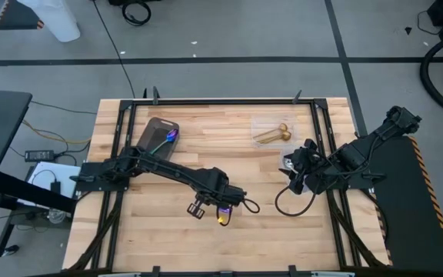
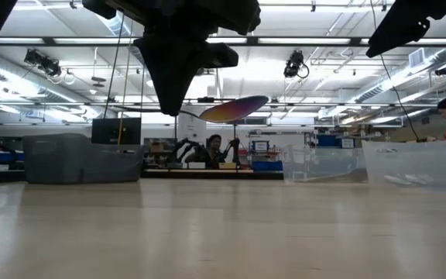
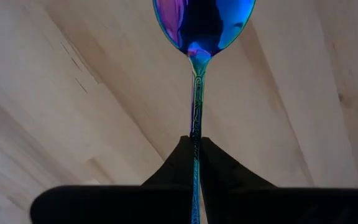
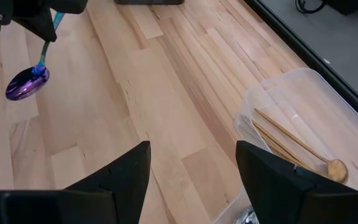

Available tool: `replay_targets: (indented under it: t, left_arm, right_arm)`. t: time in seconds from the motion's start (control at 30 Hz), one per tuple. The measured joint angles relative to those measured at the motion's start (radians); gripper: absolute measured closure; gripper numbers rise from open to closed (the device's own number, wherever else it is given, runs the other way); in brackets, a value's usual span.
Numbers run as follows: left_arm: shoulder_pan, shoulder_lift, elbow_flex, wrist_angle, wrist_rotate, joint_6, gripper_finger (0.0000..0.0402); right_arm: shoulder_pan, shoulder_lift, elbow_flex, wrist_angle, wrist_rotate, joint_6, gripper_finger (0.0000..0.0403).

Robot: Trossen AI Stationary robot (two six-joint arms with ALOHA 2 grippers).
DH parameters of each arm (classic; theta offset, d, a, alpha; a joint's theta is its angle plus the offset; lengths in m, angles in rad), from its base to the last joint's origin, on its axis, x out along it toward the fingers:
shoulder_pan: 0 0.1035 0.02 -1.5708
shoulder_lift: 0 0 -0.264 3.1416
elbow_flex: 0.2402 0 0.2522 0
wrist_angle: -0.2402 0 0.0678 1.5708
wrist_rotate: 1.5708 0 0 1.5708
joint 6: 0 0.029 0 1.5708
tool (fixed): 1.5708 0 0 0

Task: Sort silverware by color (type)
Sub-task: Put the blue spoon into the black bin

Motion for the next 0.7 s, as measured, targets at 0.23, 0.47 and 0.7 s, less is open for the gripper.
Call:
replay_targets:
  t: [0.23, 0.47, 0.7]
  left_arm:
    - [0.001, -0.008, 0.0, -0.004, -0.006, -0.003, 0.0388]
    - [0.002, -0.028, 0.0, -0.001, -0.021, -0.018, 0.0388]
    - [0.002, -0.066, 0.0, -0.009, -0.066, -0.038, 0.0388]
  right_arm:
    - [0.0, 0.0, 0.0, 0.008, 0.0, 0.0, 0.0157]
    - [0.0, 0.0, 0.0, 0.008, -0.008, 0.0, 0.0156]
    - [0.0, 0.0, 0.0, 0.007, -0.018, 0.0, 0.0157]
